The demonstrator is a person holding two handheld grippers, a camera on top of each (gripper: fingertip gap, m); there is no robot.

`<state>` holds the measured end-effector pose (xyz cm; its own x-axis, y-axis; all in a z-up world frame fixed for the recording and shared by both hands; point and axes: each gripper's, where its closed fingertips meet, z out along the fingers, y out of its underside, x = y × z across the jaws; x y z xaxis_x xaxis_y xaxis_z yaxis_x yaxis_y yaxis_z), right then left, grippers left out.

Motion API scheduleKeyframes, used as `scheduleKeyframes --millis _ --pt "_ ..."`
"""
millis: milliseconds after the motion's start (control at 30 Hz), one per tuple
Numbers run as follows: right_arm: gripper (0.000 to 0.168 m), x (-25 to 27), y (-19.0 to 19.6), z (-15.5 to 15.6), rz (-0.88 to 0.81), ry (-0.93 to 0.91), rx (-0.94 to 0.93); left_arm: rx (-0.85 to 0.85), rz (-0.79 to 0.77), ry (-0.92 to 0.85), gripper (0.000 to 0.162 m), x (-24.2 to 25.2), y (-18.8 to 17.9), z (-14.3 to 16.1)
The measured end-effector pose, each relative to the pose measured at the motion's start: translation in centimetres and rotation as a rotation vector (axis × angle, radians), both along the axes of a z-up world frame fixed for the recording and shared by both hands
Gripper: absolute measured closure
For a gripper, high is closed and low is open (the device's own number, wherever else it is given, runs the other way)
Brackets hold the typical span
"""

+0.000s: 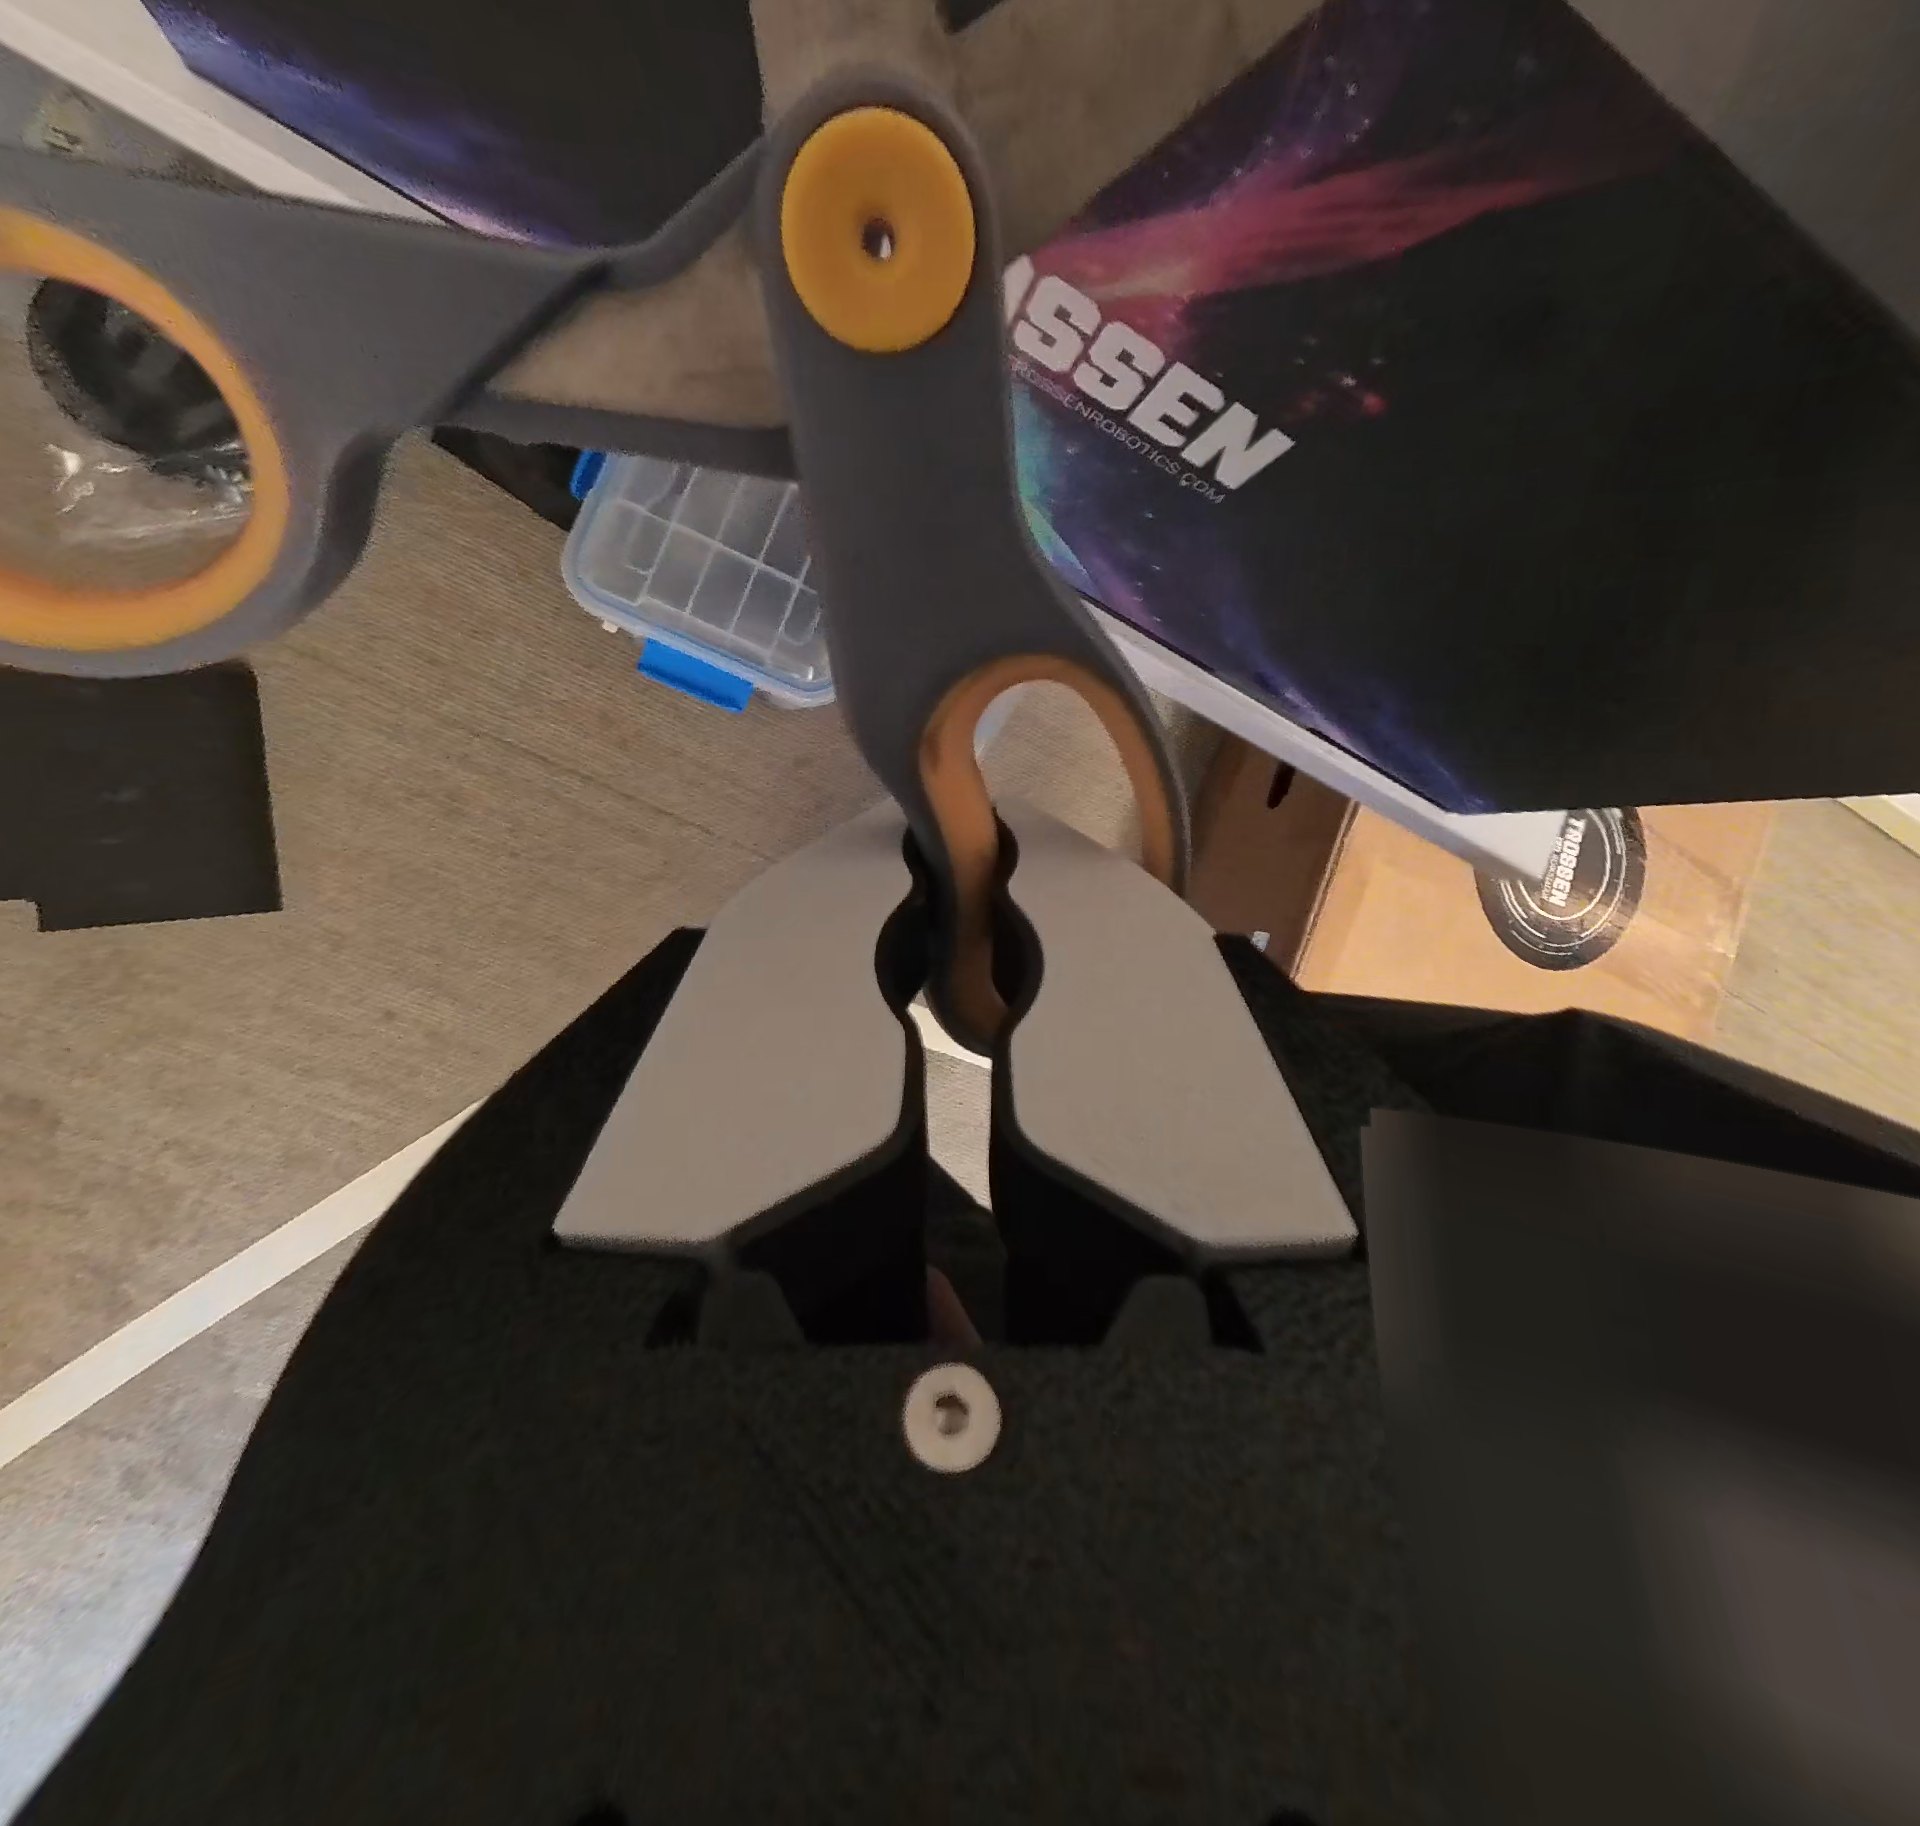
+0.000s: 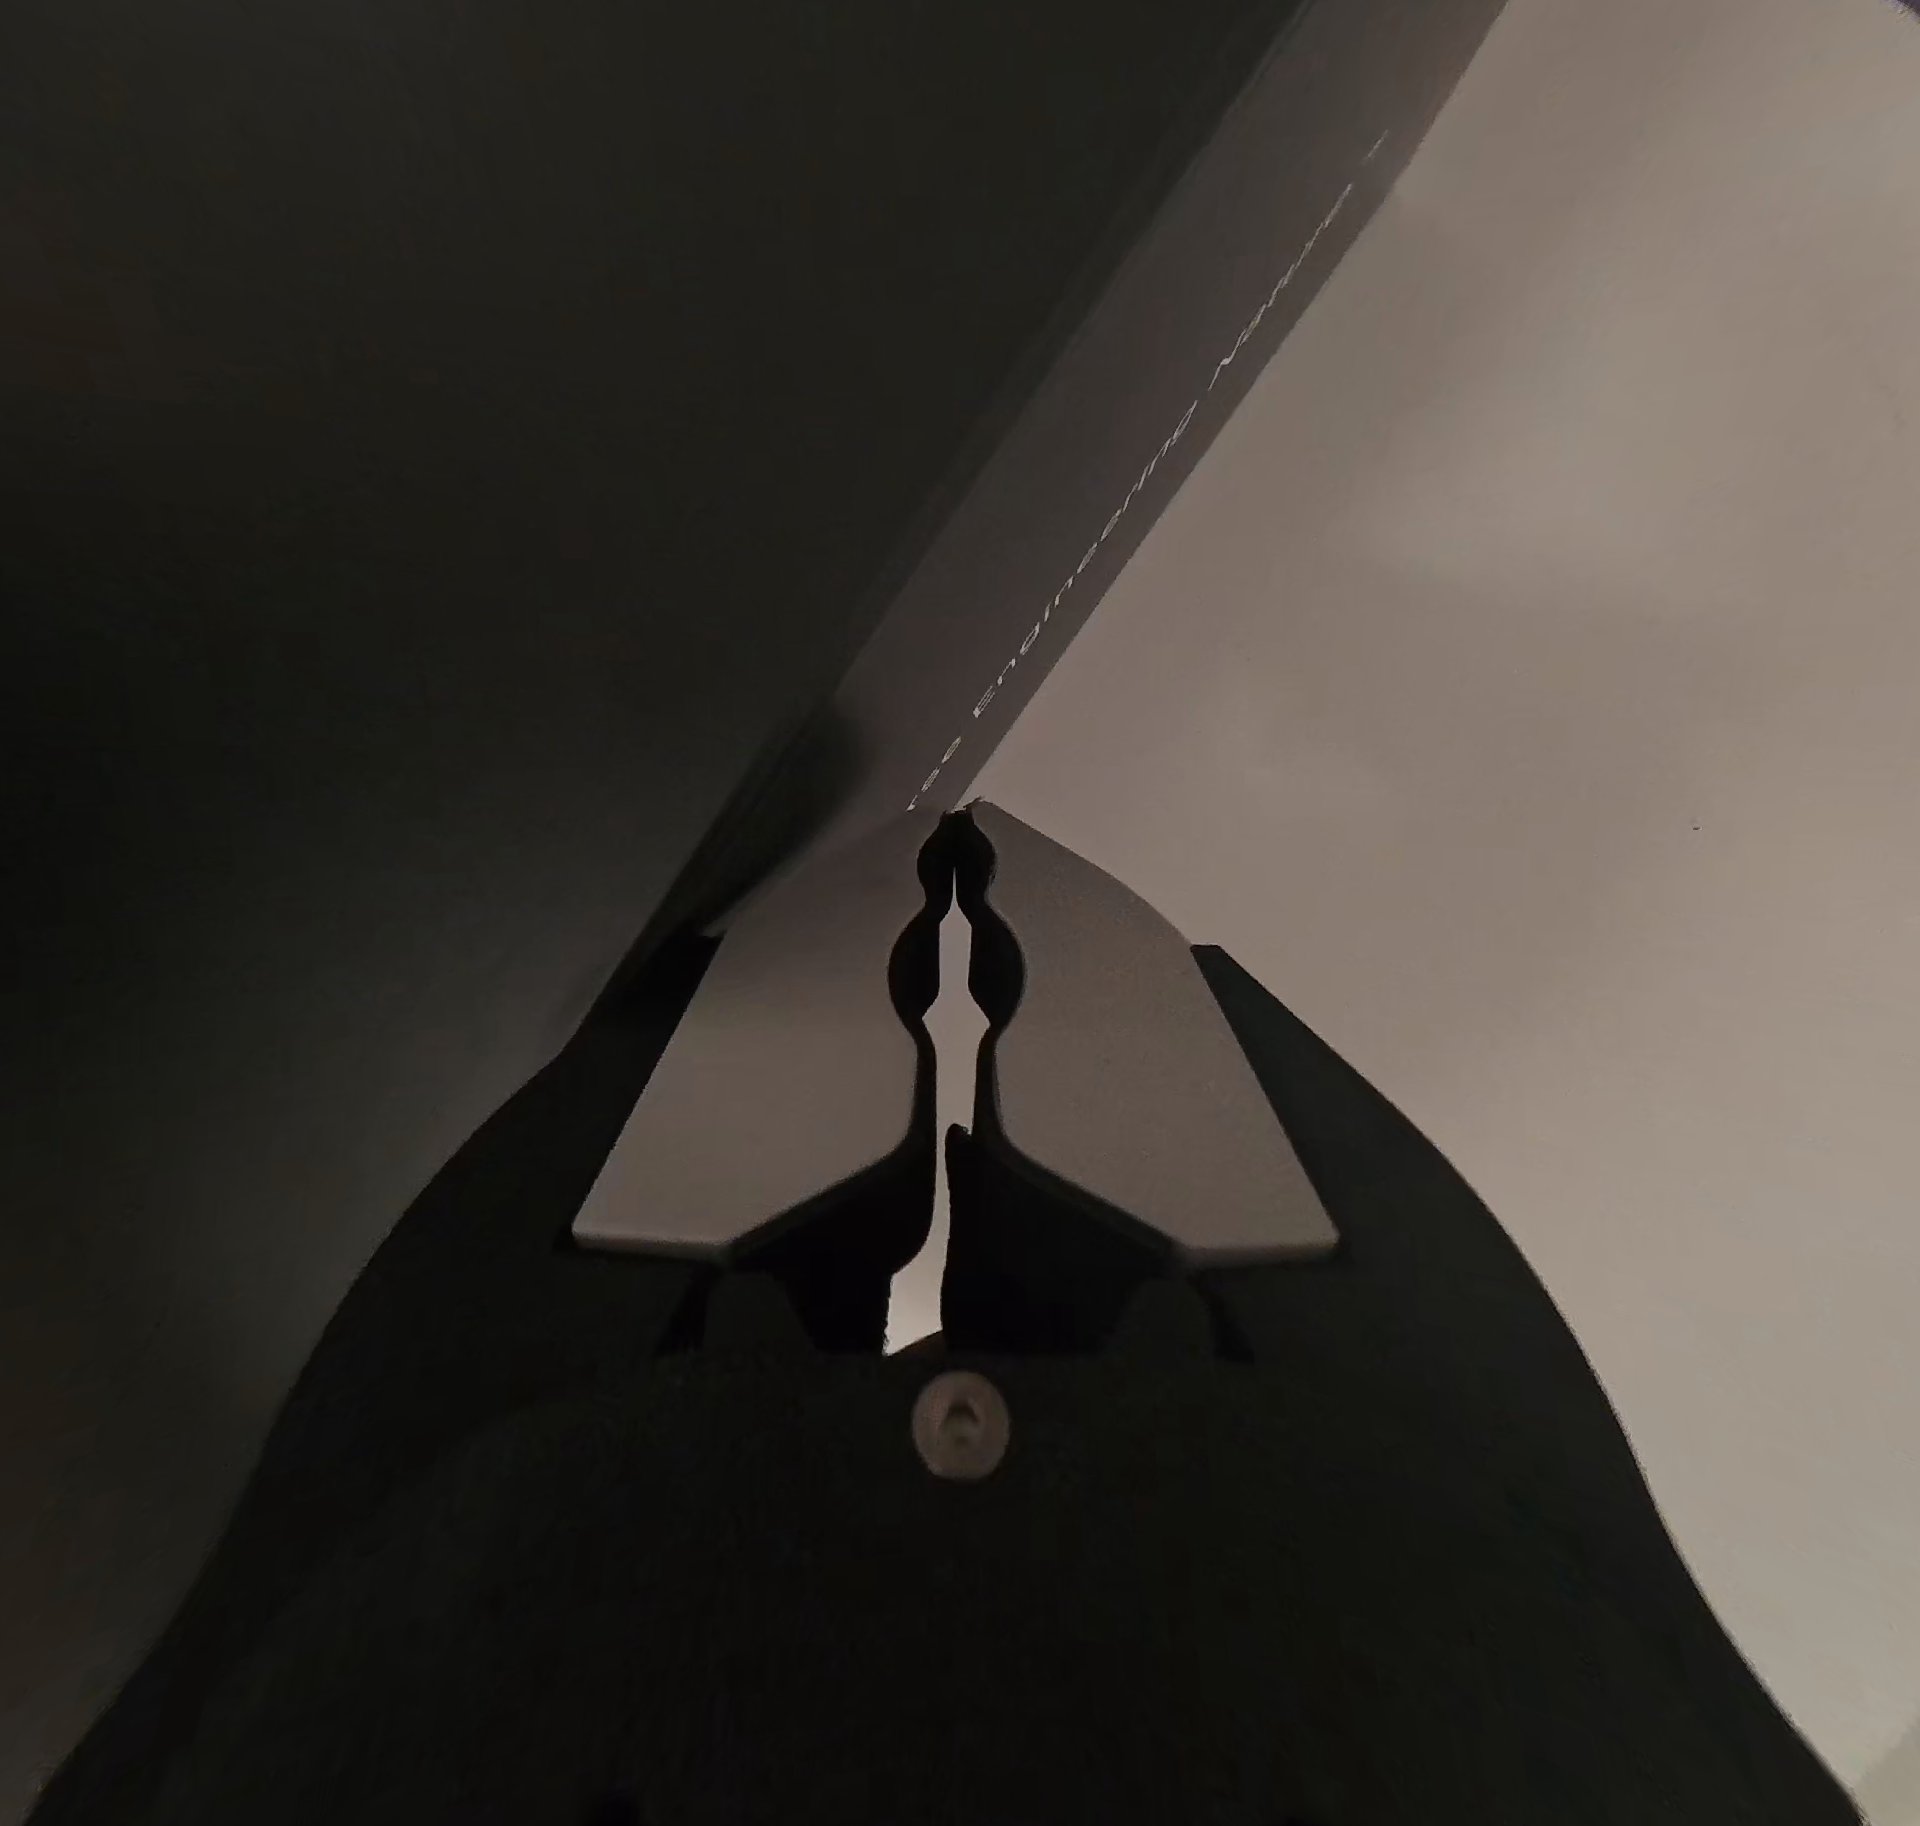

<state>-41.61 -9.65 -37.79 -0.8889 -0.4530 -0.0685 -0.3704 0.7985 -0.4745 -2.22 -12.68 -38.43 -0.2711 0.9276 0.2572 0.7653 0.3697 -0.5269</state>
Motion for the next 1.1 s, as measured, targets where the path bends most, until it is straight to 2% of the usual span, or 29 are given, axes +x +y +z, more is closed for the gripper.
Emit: scheduleKeyframes --millis 467,633,700,767,833,967,1033,1100 --pt "0.168 1.5 -2.2 -1.5 -0.008 0.018 0.025 0.019 0.031 -0.014 0.155 2.5 -0.9 -0.7" --pt "0.168 -0.7 -3.5 -1.1 -0.071 0.15 0.029 -0.017 0.024 -0.053 0.155 3.9 -2.1 -1.3" --pt "0.168 -2.6 -4.2 1.0 -0.171 0.227 -0.031 -0.028 0.013 -0.085 0.155 4.7 -2.8 -2.0" --pt "0.168 -3.0 -4.3 5.0 -0.305 0.224 -0.136 -0.044 -0.006 -0.113 0.155 5.6 -3.6 -2.6" --pt "0.168 -1.2 -3.4 9.6 -0.414 0.186 -0.229 -0.017 -0.018 -0.117 0.156 6.2 -4.2 -3.0" --pt "0.168 8.8 -0.5 16.6 -0.562 0.045 -0.341 0.002 -0.102 -0.108 0.156 7.0 -5.7 -3.9" --pt "0.168 15.4 0.4 17.9 -0.646 -0.021 -0.375 0.011 -0.14 -0.107 0.155 7.6 -7.0 -4.5" --pt "0.168 22.3 0.5 17.5 -0.736 -0.105 -0.401 0.004 -0.166 -0.11 0.155 8.4 -8.6 -5.0"
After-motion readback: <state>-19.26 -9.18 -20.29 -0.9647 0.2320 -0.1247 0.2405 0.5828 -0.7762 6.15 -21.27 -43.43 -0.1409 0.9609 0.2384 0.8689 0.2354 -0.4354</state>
